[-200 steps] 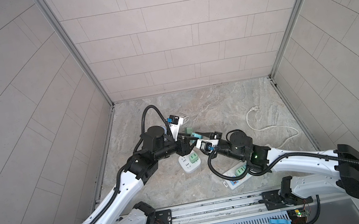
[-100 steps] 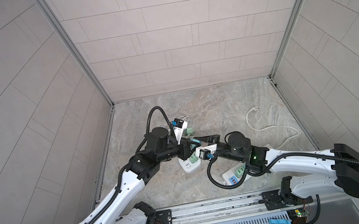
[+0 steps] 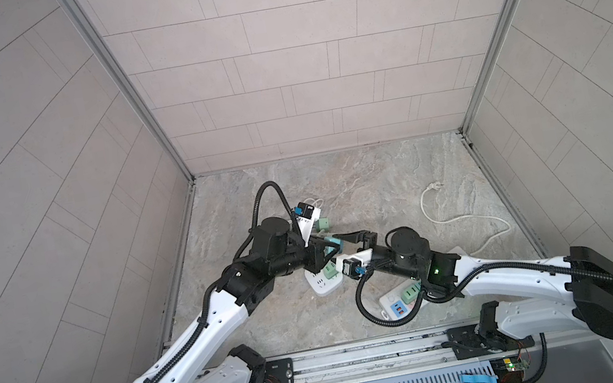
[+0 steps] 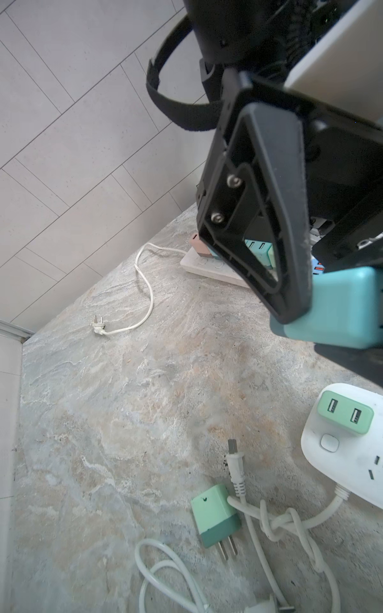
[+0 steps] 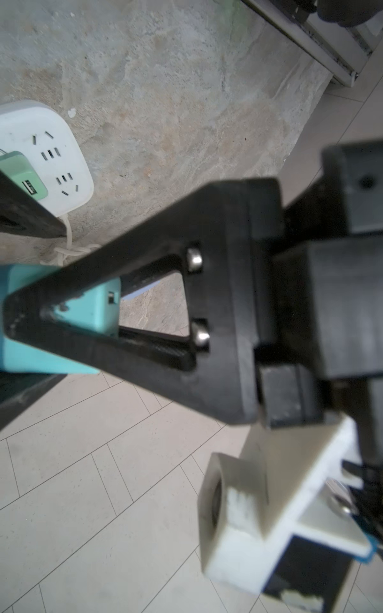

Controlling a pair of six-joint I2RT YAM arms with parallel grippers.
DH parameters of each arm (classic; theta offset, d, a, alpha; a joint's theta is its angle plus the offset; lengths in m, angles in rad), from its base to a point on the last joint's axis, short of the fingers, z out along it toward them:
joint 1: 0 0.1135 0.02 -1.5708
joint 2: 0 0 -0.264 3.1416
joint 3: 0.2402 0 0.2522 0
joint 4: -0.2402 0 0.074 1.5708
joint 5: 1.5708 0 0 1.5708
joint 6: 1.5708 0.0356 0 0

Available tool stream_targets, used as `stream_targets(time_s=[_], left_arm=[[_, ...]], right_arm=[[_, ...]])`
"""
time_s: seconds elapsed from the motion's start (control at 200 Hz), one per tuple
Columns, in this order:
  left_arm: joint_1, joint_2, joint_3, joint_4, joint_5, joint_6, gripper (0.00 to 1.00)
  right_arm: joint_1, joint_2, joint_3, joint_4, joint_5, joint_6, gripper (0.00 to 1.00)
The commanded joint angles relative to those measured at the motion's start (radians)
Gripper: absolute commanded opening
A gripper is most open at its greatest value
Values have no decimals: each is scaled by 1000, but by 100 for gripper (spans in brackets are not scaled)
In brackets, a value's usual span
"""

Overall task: Insert the plug
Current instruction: 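Open the right gripper to release the teal adapter, then carry the teal adapter over the white square socket while the right gripper withdraws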

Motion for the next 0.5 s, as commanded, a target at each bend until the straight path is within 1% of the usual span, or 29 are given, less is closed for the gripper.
stream_targets(time_s=[0.0,0.155,0.175,0.305,0.345,0.38,0.41,0.495], left_arm=[[-4,-31,28,-9,-98,50,0],[-4,-42,57,-77,-284,113,0],[-4,-41,63,-85,-304,123,0],[-4,-49,63,-90,-448,211,0],[-4,-49,61,-85,-449,245,0],[-4,-45,63,-89,-395,315,0],[-6,-37,74,-105,-375,367,0],[-8,-3,125,-162,-383,413,0]], right_arm=[[0,-50,-41,43,7,18,65],[-27,-105,-97,56,64,49,66],[-35,-109,-99,58,78,87,66],[-135,-132,-97,23,120,205,66],[-172,-140,-93,-3,126,245,66],[-207,-149,-97,-18,126,277,66],[-236,-156,-103,-26,127,302,67],[-316,-183,-115,-66,157,375,69]])
